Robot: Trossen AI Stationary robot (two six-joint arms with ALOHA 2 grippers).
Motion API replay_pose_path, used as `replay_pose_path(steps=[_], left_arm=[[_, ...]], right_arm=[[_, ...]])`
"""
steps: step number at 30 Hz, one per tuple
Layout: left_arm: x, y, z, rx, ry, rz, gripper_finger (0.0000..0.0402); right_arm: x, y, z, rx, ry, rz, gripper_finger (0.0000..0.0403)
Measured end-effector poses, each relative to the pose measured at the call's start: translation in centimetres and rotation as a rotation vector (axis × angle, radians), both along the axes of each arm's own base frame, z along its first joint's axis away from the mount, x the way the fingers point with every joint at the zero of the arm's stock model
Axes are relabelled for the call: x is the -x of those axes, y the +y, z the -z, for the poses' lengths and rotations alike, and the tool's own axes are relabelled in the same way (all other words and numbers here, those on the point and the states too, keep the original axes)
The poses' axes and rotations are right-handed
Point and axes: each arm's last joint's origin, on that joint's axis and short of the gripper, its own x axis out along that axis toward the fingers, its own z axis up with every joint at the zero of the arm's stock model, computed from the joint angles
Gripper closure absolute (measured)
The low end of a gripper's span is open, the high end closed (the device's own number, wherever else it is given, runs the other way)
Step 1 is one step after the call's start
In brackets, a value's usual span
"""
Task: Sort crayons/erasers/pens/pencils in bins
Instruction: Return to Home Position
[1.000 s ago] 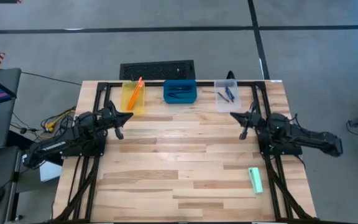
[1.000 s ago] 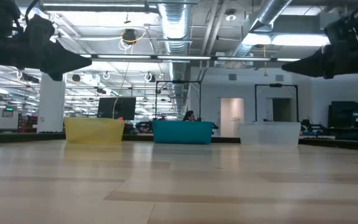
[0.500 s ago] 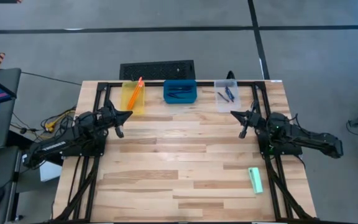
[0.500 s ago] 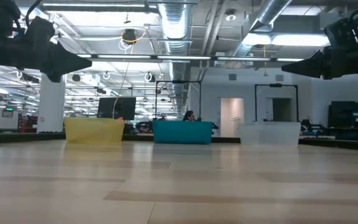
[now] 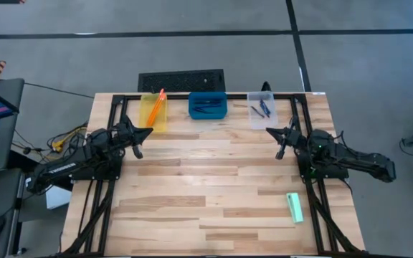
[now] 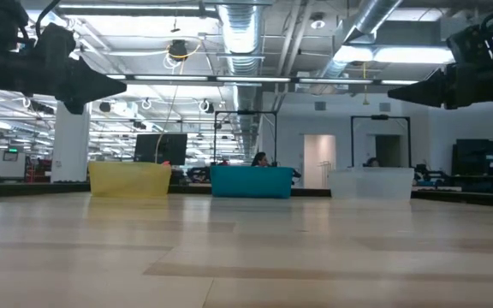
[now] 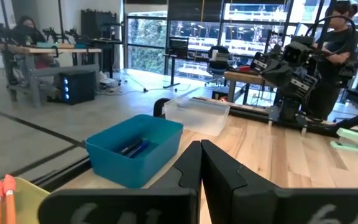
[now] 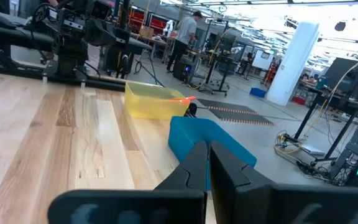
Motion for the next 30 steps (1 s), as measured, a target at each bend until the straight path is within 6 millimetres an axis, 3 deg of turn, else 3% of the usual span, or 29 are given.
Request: replay_pose_path(steps=[30], left_arm=[[0.00,0.00,0.01,0.007,-0.003,0.000,0.0401]], right_arm=[[0.00,0.00,0.02,-0.003,0.000,-0.001,0.0377]])
